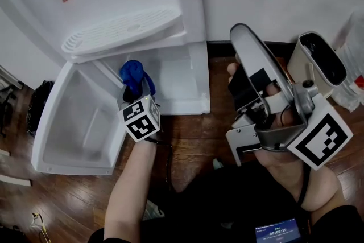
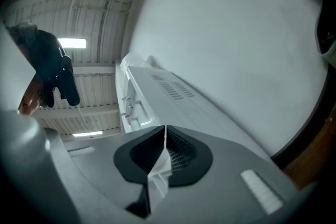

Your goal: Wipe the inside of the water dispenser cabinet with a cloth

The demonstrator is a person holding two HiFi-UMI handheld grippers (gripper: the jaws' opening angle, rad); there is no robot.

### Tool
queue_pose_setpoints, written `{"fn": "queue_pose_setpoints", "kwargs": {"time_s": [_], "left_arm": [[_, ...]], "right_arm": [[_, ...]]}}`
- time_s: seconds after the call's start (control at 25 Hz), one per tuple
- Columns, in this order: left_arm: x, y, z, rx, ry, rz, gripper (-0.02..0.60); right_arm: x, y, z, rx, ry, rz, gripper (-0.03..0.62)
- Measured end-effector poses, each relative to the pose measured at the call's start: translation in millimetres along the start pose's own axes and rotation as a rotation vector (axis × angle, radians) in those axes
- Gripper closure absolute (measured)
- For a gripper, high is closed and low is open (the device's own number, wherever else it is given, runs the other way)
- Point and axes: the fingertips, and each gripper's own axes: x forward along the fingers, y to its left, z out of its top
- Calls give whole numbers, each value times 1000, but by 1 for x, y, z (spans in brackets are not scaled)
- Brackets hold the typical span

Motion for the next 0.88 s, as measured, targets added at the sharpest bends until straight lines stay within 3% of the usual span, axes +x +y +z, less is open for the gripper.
{"fn": "queue_pose_setpoints", "kwargs": {"time_s": [0.12,0.32,0.44,0.64,0.88], "left_arm": [[24,-9,32,3,-41,3,423],[64,-8,86,-49,-104,67,425],[86,-4,98,-65,-103,67,425],[89,-50,96,-25,-138,-81,428],[76,-106,86,10,-145,-330,426]], "right_arm": [[-4,-6,20,-20,-56,-13,580],[1,-21,17,112,-50,-20,585],[7,-26,12,159,-37,-37,586],[6,-23,8,191,-35,-12,588],[10,-20,-3,233,18,31,588]]}}
